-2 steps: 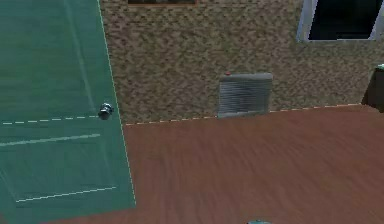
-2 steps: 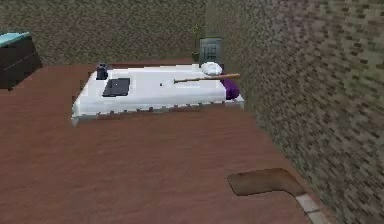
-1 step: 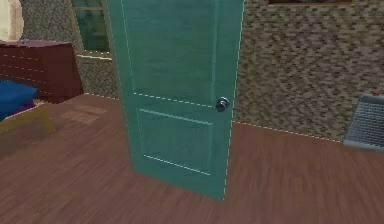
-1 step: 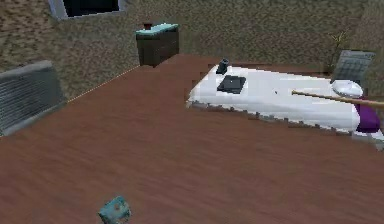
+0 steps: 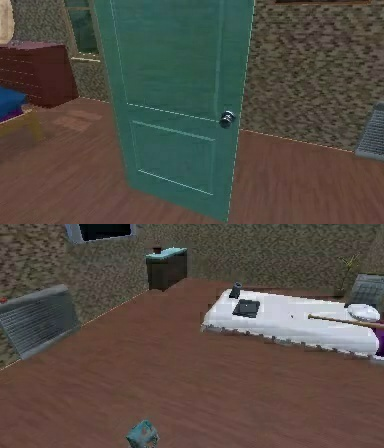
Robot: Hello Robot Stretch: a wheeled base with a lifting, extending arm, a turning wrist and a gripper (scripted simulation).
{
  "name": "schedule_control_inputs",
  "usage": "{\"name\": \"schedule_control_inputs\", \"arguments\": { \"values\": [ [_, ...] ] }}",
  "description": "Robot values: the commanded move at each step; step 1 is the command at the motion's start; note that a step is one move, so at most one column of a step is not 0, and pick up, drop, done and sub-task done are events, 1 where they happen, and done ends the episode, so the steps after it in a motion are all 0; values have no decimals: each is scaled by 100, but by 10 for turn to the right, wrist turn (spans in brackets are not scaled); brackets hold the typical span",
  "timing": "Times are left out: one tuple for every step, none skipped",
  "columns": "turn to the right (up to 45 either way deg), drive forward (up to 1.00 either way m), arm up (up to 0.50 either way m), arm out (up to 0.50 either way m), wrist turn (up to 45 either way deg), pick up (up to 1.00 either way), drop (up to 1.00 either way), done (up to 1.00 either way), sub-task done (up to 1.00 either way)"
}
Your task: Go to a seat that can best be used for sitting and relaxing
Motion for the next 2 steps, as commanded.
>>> {"name": "schedule_control_inputs", "arguments": {
  "values": [
    [-450, 0, 0, 0, 0, 0, 0, 0, 0],
    [-270, 0, 0, 0, 0, 0, 0, 0, 0]
  ]
}}
